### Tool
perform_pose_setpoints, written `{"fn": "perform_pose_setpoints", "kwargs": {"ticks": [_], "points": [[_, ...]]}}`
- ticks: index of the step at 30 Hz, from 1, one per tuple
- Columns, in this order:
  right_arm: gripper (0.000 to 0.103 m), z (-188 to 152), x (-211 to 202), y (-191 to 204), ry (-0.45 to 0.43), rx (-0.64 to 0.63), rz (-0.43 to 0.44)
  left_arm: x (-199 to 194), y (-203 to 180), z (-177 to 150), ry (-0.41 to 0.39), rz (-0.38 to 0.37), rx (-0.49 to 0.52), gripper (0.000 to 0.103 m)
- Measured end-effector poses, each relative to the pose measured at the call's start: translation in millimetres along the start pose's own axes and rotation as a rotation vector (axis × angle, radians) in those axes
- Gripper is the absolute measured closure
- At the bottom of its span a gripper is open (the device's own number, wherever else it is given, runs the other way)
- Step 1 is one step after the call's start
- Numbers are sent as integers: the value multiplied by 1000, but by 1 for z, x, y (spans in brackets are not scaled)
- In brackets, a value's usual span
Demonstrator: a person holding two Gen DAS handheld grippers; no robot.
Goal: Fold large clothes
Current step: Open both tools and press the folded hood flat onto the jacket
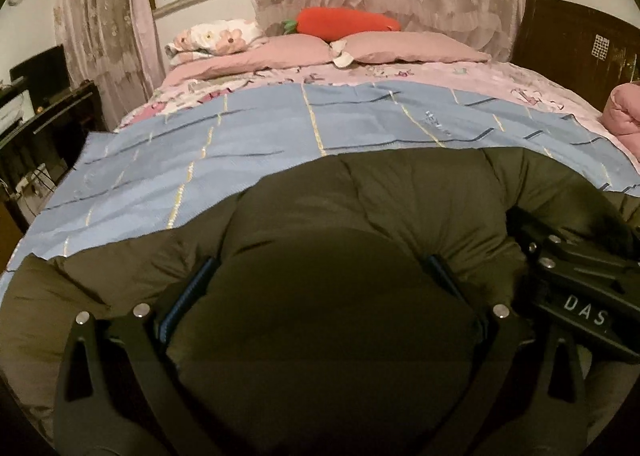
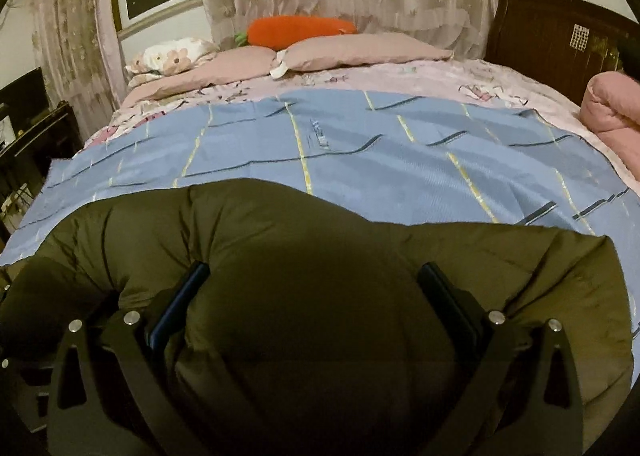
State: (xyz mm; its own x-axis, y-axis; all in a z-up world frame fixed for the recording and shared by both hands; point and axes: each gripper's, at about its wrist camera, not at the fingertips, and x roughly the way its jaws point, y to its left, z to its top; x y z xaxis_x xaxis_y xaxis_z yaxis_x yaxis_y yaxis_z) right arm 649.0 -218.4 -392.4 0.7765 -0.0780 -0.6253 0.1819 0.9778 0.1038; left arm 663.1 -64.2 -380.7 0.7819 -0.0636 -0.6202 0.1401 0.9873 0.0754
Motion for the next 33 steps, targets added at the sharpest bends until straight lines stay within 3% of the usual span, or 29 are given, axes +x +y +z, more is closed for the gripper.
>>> {"fn": "perform_pose_setpoints", "kwargs": {"ticks": [3, 6, 9, 13, 20, 22, 33], "points": [[1, 1, -4, -3, 31, 9, 20, -4, 4, 4, 43, -28, 0, 2], [1, 8, -32, -7, 82, -1, 41, -32, 10, 11, 111, -65, 1, 2], [1, -5, -94, -10, 15, -46, 106, -88, 16, -4, 33, -91, 17, 2], [1, -40, -124, -10, 43, -107, 108, -120, 23, -46, 65, -116, 0, 2], [1, -89, -88, 6, 128, -171, 54, -88, 27, -96, 126, -103, -32, 2], [1, -92, -83, 7, 132, -169, 46, -81, 23, -102, 110, -81, -24, 2], [1, -101, -74, 5, 117, -161, 29, -75, 15, -104, 103, -39, 2, 2]]}}
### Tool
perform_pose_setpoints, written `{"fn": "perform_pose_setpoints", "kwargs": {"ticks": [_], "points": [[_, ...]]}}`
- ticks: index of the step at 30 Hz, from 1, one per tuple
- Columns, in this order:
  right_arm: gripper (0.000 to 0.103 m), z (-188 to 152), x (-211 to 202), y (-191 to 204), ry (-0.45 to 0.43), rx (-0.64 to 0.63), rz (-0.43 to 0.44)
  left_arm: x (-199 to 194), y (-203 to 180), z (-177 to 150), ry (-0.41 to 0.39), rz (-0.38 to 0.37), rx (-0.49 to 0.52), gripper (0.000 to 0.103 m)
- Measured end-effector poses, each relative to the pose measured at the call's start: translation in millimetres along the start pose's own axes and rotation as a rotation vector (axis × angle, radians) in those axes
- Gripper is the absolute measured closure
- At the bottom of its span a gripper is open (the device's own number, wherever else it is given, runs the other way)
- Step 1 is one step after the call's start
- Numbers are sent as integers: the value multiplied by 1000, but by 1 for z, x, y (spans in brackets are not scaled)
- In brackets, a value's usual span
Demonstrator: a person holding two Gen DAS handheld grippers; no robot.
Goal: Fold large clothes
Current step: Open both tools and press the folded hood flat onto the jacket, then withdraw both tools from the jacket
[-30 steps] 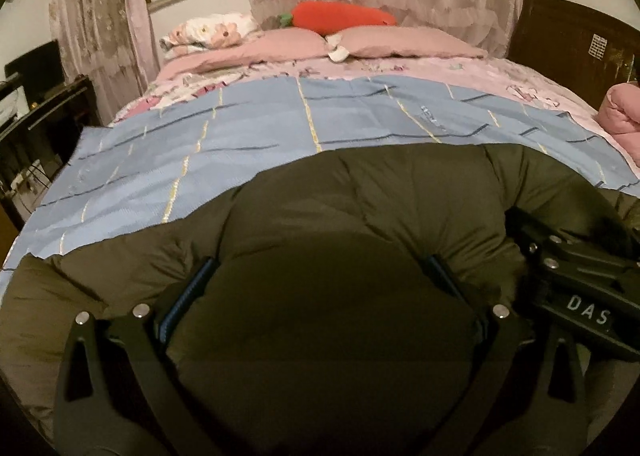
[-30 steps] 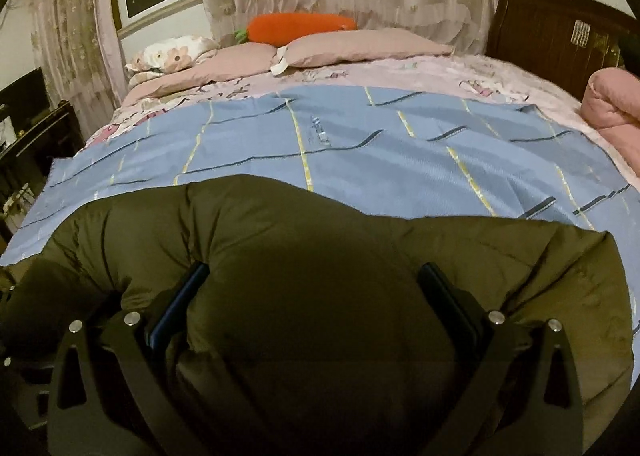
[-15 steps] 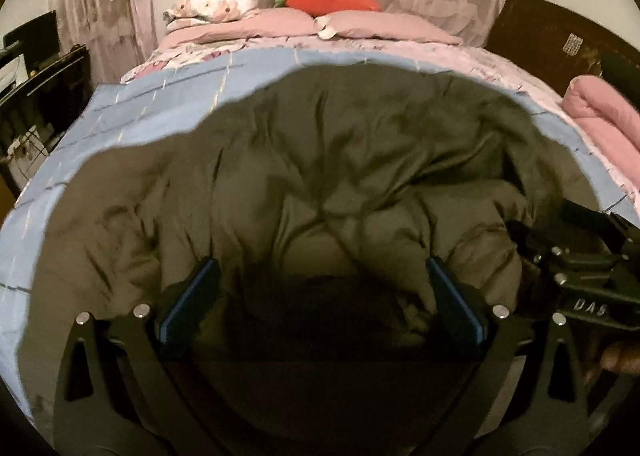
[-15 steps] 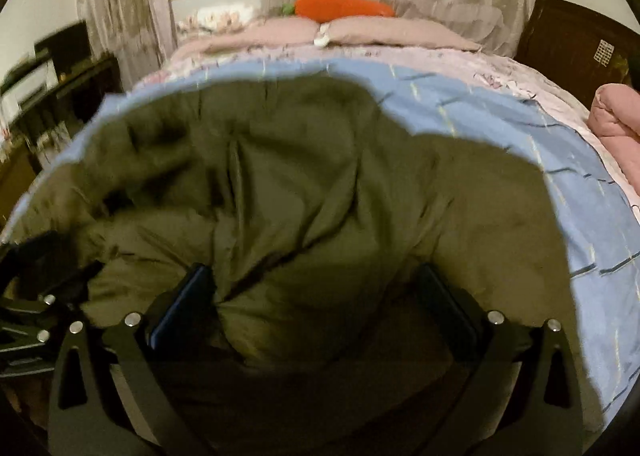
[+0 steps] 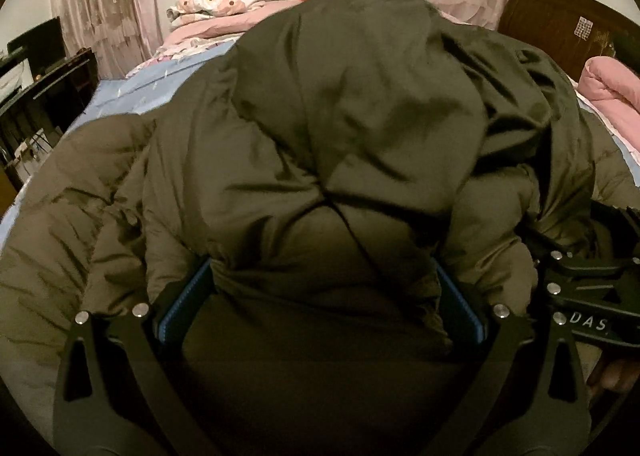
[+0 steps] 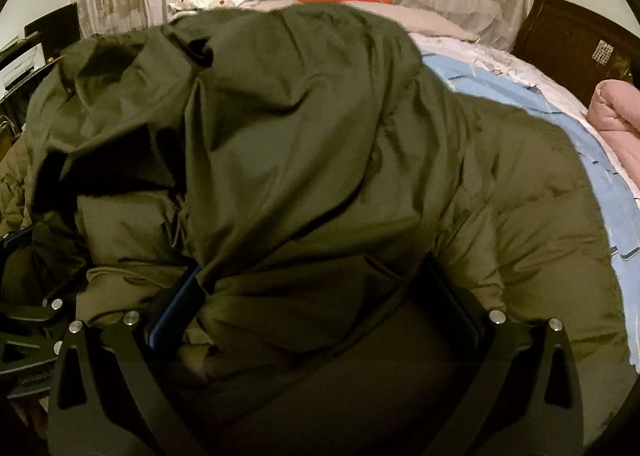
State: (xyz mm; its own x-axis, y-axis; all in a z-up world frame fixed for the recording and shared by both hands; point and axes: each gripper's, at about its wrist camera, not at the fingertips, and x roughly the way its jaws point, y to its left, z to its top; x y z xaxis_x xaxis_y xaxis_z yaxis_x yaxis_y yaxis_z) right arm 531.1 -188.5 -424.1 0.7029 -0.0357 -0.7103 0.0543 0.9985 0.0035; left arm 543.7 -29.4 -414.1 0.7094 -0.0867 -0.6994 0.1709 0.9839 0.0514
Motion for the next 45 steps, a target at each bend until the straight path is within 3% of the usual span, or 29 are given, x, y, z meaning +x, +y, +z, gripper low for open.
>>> {"fn": "perform_pose_setpoints", "kwargs": {"ticks": [4, 7, 12, 15, 17, 22, 25, 34, 45], "points": [[1, 2, -36, -2, 5, 33, -15, -36, -10, 4, 29, 31, 49, 2], [1, -14, -101, -15, -24, 145, 65, -86, -8, 0, 31, -16, 21, 2], [1, -79, -227, -26, -52, 178, 107, -212, -10, -50, -10, -67, -17, 2], [1, -123, -290, -32, -11, 205, 94, -280, -13, -93, -11, -50, -25, 2], [1, -151, -328, -35, 25, 212, 103, -310, -13, -119, 35, -49, -46, 2], [1, -174, -400, -26, 72, 114, 104, -366, 5, -169, 239, -83, -158, 2], [1, -182, -438, -18, 54, 63, 85, -392, 14, -181, 245, -36, -196, 2], [1, -198, -510, 0, -50, 20, 72, -484, -3, -176, 93, 6, -98, 2], [1, -199, -535, -14, -122, 59, 54, -494, -8, -173, 64, -2, -103, 2]]}}
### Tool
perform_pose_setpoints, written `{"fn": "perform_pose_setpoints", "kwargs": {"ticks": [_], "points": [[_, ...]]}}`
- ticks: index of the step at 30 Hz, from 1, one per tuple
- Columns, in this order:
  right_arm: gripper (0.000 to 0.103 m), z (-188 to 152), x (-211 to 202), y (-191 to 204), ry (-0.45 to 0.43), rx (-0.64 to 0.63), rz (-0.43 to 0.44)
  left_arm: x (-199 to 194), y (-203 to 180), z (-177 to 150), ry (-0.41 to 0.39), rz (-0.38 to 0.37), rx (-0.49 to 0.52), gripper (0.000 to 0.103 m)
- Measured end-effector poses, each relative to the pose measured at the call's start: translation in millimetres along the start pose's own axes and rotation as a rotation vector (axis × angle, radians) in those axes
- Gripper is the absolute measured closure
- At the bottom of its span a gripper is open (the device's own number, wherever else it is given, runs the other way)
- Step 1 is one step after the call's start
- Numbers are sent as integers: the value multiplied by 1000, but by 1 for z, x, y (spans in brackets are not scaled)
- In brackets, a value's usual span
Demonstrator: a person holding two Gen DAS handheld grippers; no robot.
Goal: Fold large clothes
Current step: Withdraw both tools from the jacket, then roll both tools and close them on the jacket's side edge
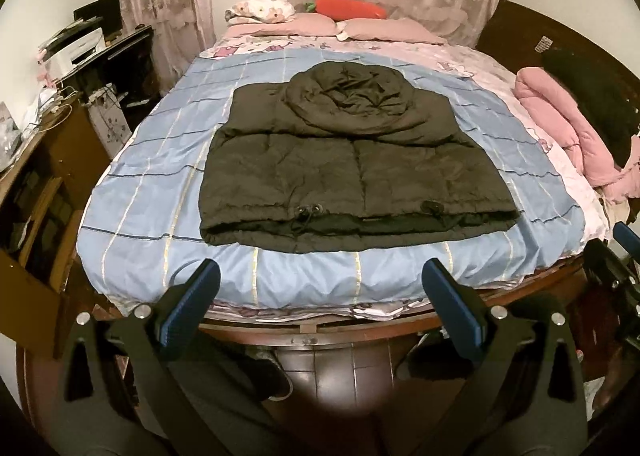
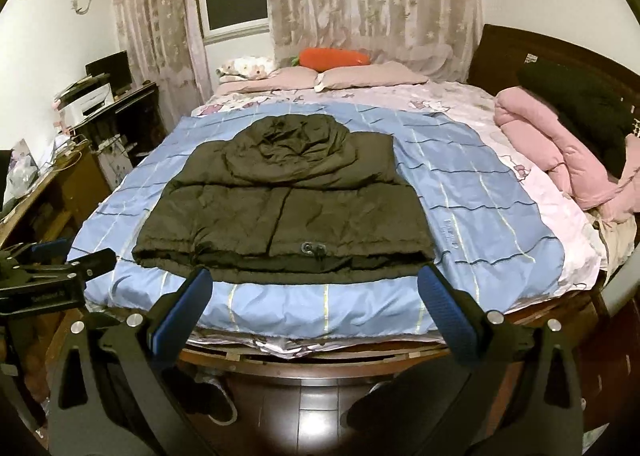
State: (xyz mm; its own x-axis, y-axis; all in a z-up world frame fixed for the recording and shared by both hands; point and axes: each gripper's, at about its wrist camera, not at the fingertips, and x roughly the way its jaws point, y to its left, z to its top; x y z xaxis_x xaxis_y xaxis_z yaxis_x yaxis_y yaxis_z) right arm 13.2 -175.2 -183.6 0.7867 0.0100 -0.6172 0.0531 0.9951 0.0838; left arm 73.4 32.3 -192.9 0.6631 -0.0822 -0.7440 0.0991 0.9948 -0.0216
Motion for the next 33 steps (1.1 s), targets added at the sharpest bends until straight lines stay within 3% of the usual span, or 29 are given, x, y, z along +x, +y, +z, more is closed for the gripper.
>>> {"fn": "perform_pose_setpoints", "kwargs": {"ticks": [10, 14, 16, 20, 22, 24, 28, 33], "points": [[1, -2, 5, 1, 10, 2, 10, 2, 3, 0, -1, 15, 5, 2], [1, -2, 8, 1, -6, -44, 21, 0, 3, 3, -37, 1, 90, 2], [1, -2, 9, 4, -38, -134, 13, -4, 0, 4, -111, 9, 212, 2], [1, -12, 20, 13, -144, -467, -81, -4, -15, -15, -390, 232, 665, 2], [1, -24, 35, 16, -194, -661, -158, 12, -17, -30, -468, 297, 887, 2], [1, -36, 57, 14, -190, -810, -220, 47, -11, -45, -458, 338, 1083, 2], [1, -61, 109, 3, -162, -1029, -281, 115, 8, -60, -406, 376, 1248, 2], [1, -94, 158, 0, -187, -1248, -329, 173, 19, -81, -411, 398, 1393, 2]]}}
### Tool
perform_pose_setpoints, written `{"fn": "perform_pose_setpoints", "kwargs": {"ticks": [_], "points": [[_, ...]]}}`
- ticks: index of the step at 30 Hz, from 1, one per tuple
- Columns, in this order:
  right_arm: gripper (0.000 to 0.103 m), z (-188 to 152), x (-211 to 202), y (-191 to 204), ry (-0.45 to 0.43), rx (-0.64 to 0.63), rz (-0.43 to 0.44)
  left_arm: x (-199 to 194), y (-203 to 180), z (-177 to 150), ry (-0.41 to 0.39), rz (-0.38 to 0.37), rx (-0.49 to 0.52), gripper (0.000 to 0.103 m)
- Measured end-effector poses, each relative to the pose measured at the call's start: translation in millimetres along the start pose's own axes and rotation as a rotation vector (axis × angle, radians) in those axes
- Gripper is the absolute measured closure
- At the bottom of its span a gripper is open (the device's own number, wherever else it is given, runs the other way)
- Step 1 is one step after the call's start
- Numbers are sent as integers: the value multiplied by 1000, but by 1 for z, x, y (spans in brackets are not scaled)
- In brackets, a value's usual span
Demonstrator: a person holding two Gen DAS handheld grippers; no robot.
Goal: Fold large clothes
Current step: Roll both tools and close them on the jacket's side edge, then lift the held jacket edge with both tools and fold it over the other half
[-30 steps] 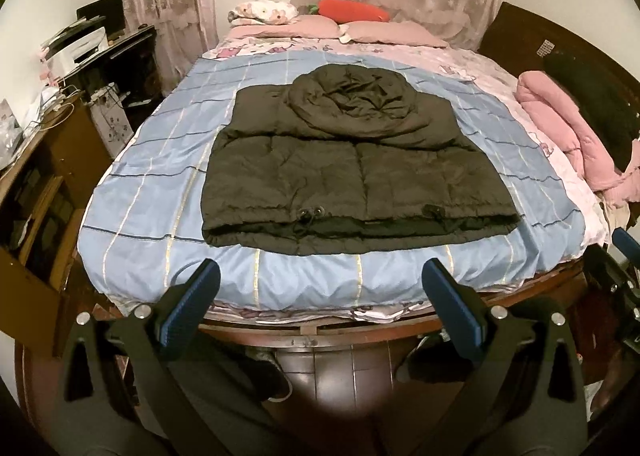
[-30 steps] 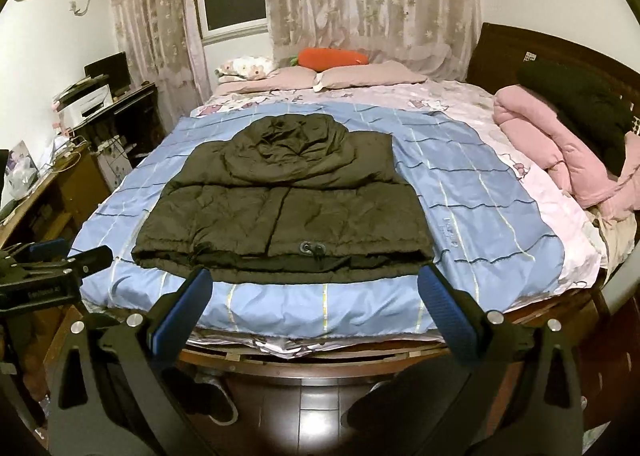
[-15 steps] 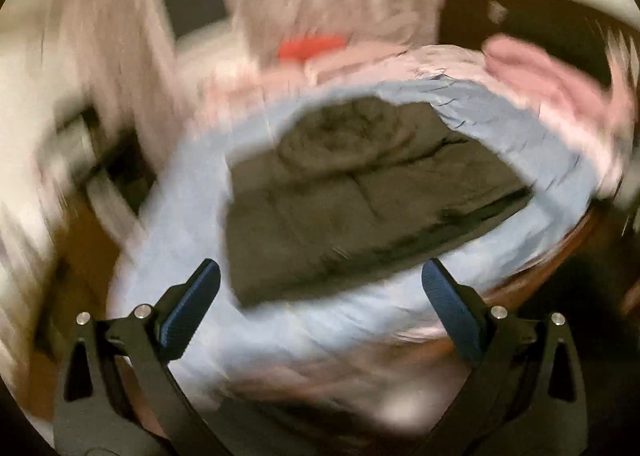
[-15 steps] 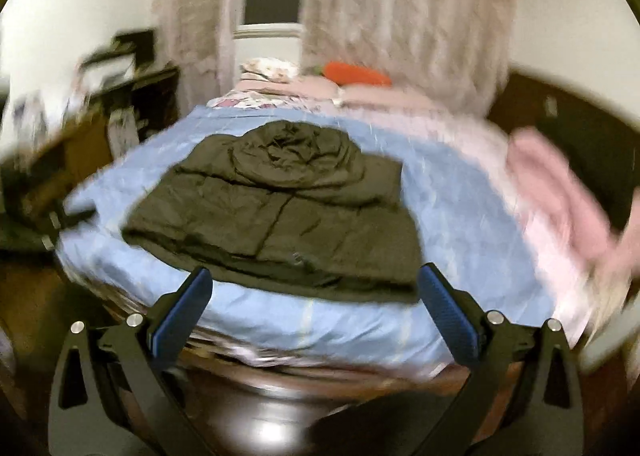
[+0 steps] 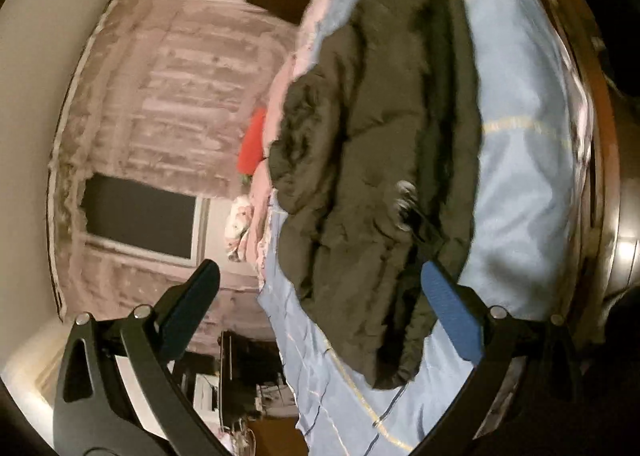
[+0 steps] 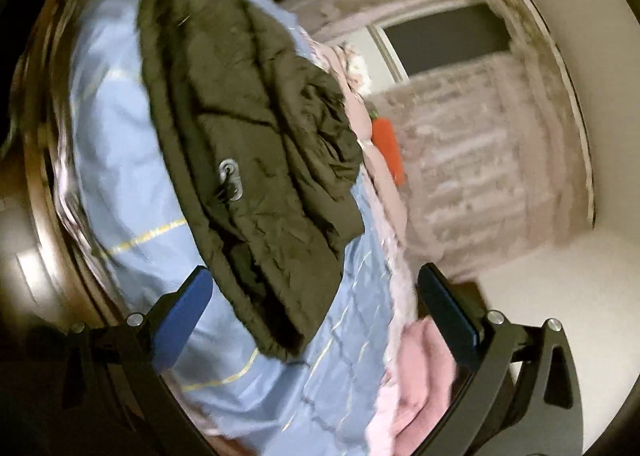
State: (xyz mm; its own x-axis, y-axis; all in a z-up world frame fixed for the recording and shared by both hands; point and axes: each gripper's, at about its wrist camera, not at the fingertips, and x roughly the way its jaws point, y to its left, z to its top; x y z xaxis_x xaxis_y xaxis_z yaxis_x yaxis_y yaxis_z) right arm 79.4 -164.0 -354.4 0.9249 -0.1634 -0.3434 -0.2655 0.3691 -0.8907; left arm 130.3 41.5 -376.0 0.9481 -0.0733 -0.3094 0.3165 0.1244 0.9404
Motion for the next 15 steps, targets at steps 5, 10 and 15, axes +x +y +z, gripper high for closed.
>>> {"fn": "perform_pose_setpoints", "kwargs": {"ticks": [5, 10, 15], "points": [[1, -9, 40, 23, 10, -116, 12, 31, -25, -5, 4, -65, 55, 2], [1, -17, 65, 28, 43, -144, 32, 54, -31, -9, 1, -123, 63, 2], [1, -22, 85, 36, 66, -164, 53, 72, -42, -11, -13, -168, 80, 2]]}}
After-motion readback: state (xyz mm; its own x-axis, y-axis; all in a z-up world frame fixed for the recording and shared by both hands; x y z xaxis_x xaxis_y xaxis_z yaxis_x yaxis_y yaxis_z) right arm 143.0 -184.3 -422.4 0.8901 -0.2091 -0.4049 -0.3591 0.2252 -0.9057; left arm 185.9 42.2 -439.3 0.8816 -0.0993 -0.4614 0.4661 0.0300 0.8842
